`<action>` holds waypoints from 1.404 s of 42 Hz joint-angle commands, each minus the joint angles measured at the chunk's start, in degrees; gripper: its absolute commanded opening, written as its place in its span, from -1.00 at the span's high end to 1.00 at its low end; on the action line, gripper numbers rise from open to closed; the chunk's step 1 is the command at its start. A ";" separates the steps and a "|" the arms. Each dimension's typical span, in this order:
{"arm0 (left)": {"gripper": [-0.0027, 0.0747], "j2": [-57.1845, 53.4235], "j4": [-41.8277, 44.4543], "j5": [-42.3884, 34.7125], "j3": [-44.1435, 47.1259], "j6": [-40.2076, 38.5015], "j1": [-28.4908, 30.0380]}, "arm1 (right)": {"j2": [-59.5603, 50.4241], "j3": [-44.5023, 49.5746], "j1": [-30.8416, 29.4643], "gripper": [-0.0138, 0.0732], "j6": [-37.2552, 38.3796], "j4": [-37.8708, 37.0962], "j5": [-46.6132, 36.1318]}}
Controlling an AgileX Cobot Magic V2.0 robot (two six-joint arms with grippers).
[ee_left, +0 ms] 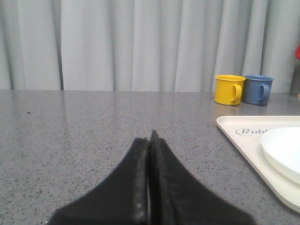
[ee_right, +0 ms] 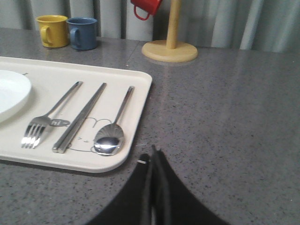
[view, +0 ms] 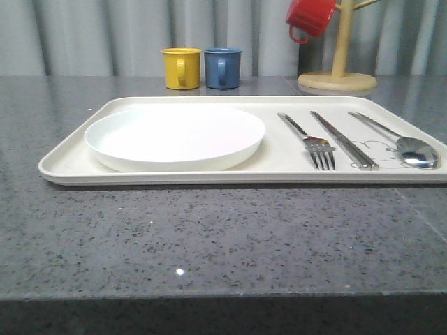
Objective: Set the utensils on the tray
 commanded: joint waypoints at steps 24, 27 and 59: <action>0.98 -1.26 -0.09 -4.86 0.68 -0.74 -0.43 | -2.43 9.61 -1.11 0.84 -0.31 -0.21 -17.41; 0.98 -1.26 -0.09 -4.86 0.68 -0.74 -0.43 | -2.43 9.61 -1.11 0.84 -0.26 -0.21 -18.64; 0.98 -1.26 -0.09 -4.86 0.68 -0.74 -0.43 | -2.42 9.61 -1.11 0.84 7.31 -4.76 -21.04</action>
